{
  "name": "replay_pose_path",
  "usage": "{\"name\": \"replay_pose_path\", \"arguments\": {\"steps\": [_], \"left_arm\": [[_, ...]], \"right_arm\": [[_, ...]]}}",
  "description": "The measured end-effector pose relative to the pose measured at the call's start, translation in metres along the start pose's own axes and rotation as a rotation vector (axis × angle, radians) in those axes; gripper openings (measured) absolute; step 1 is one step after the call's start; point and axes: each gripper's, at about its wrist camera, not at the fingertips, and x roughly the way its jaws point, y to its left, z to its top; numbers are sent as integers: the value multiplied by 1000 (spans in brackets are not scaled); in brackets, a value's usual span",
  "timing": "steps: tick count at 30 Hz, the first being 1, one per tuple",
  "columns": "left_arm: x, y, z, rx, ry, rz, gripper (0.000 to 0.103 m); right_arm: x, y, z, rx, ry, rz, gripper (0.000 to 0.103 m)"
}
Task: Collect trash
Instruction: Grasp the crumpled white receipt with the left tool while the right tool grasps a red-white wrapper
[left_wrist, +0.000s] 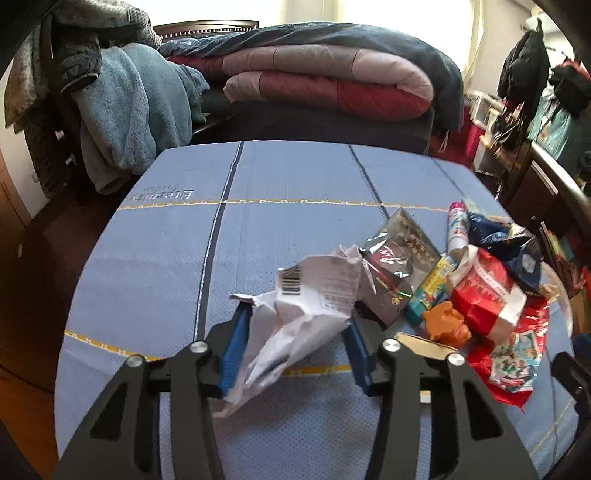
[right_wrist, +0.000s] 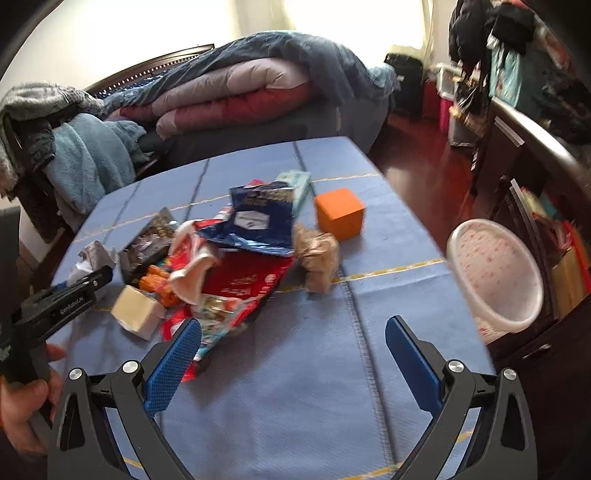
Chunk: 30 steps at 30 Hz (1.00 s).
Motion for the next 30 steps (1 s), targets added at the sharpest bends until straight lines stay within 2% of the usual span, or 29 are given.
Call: {"name": "replay_pose_path", "arguments": {"steps": [5, 8, 12, 16, 20, 30], "left_arm": [[-15, 9, -5, -37, -41, -29, 45], [-26, 11, -8, -43, -64, -32, 45], [-37, 16, -12, -57, -73, -49, 46], [-41, 18, -11, -61, -84, -59, 47], [-44, 19, -12, -60, -93, -70, 47], [-69, 23, -13, -86, -144, -59, 47]], "right_arm": [[-5, 31, 14, -68, -66, 57, 99], [5, 48, 22, -95, -59, 103, 93], [33, 62, 26, -102, 14, 126, 73], [60, 62, 28, -69, 72, 135, 59], [64, 59, 28, -57, 71, 158, 23], [19, 54, 23, -76, -3, 209, 22]]}}
